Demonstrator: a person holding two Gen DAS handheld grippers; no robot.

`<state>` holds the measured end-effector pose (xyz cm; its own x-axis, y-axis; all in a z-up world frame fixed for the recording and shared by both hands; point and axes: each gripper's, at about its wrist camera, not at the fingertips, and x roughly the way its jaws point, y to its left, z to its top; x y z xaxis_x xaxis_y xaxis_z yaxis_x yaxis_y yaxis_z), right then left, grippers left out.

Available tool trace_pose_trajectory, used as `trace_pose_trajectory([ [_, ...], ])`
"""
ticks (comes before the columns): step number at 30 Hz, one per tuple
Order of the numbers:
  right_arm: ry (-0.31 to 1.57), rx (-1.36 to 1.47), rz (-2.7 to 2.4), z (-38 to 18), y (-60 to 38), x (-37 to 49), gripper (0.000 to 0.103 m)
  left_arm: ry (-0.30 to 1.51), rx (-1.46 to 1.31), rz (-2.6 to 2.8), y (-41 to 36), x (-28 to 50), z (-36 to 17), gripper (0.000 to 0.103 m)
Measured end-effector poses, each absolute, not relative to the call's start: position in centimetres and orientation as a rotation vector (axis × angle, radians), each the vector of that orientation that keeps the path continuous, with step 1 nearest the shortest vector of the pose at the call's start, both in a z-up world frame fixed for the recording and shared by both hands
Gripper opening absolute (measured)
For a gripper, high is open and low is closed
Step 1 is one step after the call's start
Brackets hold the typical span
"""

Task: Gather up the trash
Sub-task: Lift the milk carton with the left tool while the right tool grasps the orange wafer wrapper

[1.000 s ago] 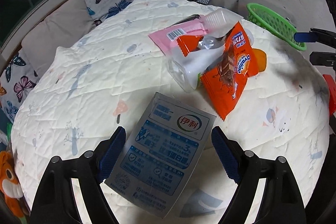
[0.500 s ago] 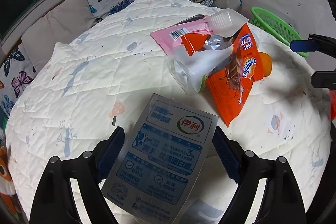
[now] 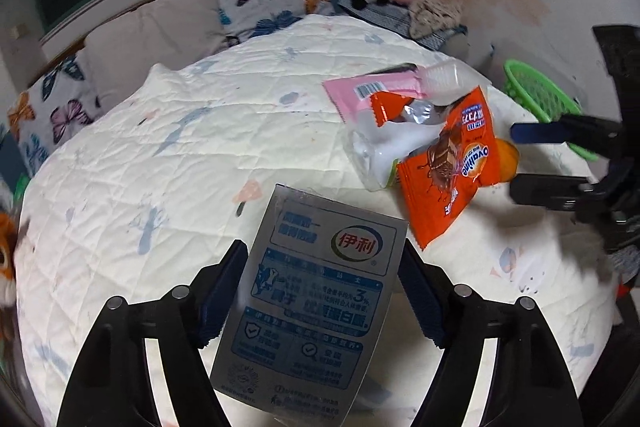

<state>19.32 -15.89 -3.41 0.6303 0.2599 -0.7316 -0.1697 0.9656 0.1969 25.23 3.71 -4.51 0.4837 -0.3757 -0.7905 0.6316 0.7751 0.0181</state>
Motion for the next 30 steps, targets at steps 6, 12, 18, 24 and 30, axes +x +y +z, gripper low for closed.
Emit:
trace_pose_trajectory([
  [6,0.853,0.126,0.2,-4.0,-15.2,20.7,0.091,0.858,0.279,-0.586,5.3,23.8,-4.0,0.072],
  [12,0.837,0.091,0.116,-4.2,-13.7,21.0,0.094,0.851,0.214,-0.564,6.9,23.1,-4.1,0.072],
  [18,0.808,0.058,-0.001,-5.1,-12.3,21.3,0.095,0.857,0.166,-0.548,8.0,22.8,-4.5,0.072],
  [24,0.788,0.038,-0.09,-5.9,-11.6,21.7,0.095,0.847,0.146,-0.547,8.4,22.4,-4.5,0.072],
  [30,0.768,0.004,-0.13,-6.1,-11.4,21.5,0.081,0.84,0.133,-0.547,8.7,22.2,-4.6,0.072],
])
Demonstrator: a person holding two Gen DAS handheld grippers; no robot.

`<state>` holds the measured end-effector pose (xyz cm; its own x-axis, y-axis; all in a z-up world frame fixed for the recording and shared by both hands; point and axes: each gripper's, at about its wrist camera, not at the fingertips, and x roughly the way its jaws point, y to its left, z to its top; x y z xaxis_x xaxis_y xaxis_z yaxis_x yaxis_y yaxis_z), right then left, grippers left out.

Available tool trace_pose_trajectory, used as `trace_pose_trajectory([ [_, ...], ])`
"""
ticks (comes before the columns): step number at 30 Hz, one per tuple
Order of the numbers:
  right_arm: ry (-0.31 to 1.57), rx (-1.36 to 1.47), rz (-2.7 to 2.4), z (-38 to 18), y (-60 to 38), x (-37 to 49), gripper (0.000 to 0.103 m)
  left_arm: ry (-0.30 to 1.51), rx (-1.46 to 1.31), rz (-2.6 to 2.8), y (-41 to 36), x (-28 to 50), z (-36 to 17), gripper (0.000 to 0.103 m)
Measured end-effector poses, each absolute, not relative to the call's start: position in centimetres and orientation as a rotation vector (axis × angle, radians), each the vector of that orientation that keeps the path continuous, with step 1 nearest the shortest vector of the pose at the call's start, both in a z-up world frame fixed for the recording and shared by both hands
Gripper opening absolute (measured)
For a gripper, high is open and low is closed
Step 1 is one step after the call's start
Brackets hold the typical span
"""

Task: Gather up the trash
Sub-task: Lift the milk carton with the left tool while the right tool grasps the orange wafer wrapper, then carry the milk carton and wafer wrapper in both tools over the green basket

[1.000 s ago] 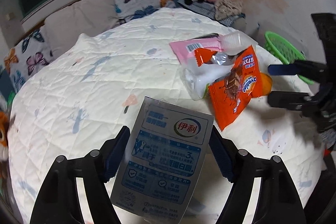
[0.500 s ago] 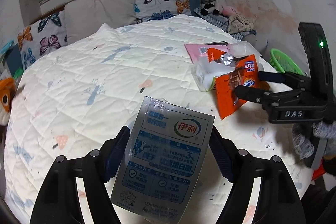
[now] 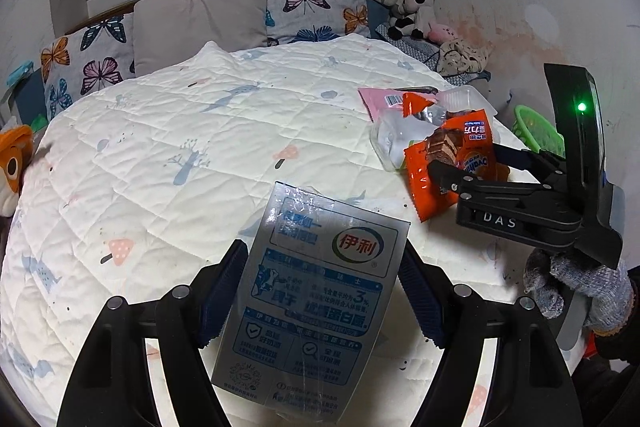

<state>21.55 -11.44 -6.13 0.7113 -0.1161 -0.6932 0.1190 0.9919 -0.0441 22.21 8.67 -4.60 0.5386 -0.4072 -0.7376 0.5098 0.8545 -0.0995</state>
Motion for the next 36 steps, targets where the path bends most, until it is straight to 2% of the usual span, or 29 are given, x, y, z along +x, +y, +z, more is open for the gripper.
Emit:
trace_pose_trajectory([
  [6,0.763,0.012,-0.088,-5.9,-12.2,20.7,0.058,0.836,0.125,-0.544,8.7,22.1,-4.6,0.072],
  [8,0.764,0.035,-0.047,-5.7,-12.6,20.1,0.041,0.834,0.121,-0.541,8.7,22.0,-4.6,0.072],
  [13,0.758,0.067,0.045,-4.8,-13.3,19.1,0.031,0.83,0.115,-0.535,8.8,21.7,-4.5,0.072],
  [16,0.76,0.073,0.084,-4.3,-13.5,18.4,0.016,0.83,0.112,-0.533,8.8,21.4,-4.4,0.072],
  [28,0.765,0.116,0.133,-3.0,-16.2,14.9,0.013,0.818,0.088,-0.56,7.6,19.9,-3.4,0.071],
  [36,0.73,0.138,0.088,-1.6,-20.5,11.4,0.01,0.797,0.092,-0.621,4.0,18.2,-2.3,0.071],
])
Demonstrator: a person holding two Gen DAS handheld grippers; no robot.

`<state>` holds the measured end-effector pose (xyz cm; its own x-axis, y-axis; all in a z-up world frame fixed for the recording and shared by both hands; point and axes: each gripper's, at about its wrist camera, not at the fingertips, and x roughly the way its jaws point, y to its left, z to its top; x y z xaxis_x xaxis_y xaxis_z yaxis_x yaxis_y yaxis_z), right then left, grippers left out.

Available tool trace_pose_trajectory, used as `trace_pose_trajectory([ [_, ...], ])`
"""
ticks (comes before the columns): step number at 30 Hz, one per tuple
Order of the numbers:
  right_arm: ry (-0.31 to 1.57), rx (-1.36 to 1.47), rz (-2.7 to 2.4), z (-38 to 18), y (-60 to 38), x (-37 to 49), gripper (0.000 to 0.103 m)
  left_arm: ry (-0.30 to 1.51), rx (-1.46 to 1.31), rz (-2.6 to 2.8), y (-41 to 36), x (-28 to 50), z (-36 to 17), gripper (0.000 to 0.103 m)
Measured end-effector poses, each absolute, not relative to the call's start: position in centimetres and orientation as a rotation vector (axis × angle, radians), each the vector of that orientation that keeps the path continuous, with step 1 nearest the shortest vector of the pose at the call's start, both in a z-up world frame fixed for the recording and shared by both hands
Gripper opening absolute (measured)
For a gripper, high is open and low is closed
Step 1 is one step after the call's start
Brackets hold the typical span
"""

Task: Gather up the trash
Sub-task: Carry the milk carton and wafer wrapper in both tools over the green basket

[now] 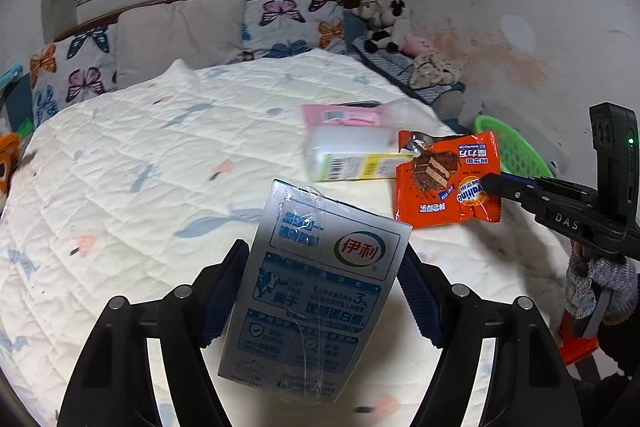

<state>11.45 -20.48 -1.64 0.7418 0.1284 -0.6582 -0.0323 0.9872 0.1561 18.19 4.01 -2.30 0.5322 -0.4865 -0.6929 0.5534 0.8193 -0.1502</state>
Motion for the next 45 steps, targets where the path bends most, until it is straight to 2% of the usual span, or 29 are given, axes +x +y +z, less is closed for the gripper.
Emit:
trace_pose_trajectory([
  [22,0.606,0.206,-0.108,1.3,-34.0,3.2,0.007,0.763,0.087,-0.827,-11.3,15.7,0.4,0.07],
  [45,0.681,0.272,-0.312,-2.8,-45.4,1.5,0.01,0.811,0.133,-1.001,-27.9,16.3,1.7,0.07],
])
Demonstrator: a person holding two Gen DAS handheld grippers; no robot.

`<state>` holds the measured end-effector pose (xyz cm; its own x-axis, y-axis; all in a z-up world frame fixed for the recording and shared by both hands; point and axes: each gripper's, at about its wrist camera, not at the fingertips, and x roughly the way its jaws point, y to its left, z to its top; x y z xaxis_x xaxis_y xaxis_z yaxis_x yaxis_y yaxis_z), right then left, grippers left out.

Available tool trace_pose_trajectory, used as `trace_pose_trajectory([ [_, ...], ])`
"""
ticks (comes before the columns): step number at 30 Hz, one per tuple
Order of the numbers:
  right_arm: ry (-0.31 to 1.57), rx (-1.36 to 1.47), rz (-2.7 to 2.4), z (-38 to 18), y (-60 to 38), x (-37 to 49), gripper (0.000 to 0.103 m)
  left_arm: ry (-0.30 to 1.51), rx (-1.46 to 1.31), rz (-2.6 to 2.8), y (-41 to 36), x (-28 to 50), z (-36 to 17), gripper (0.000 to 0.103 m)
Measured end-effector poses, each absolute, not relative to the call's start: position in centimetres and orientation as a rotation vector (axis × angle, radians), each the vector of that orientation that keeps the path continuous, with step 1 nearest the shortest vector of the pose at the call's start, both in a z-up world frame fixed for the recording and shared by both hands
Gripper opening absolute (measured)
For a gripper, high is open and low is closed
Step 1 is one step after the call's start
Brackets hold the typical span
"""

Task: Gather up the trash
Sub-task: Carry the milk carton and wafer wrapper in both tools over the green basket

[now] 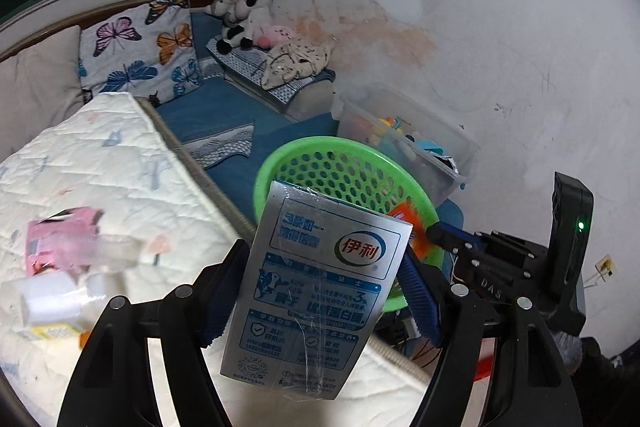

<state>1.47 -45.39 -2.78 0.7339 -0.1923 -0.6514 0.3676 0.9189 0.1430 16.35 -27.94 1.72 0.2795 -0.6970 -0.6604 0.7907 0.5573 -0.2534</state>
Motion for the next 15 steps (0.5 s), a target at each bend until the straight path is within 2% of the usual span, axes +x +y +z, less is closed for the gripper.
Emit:
trace_pose_trajectory([
  [3,0.679,0.288,-0.316,-2.7,-46.0,1.1,0.012,0.823,0.14,-1.018,-29.6,16.3,1.6,0.07],
  [5,0.669,0.298,-0.321,-2.6,-46.3,0.7,0.027,0.83,0.144,-1.024,-30.7,16.2,1.4,0.07],
  [9,0.661,0.314,-0.326,-2.6,-46.9,0.0,0.028,0.854,0.15,-1.027,-32.5,16.2,0.8,0.07],
  [11,0.659,0.322,-0.326,-2.6,-47.0,-0.3,0.035,0.865,0.154,-1.024,-33.3,16.2,0.4,0.07],
  [15,0.651,0.334,-0.324,-2.6,-47.1,-1.0,0.042,0.895,0.148,-1.02,-34.9,16.4,-0.4,0.071],
])
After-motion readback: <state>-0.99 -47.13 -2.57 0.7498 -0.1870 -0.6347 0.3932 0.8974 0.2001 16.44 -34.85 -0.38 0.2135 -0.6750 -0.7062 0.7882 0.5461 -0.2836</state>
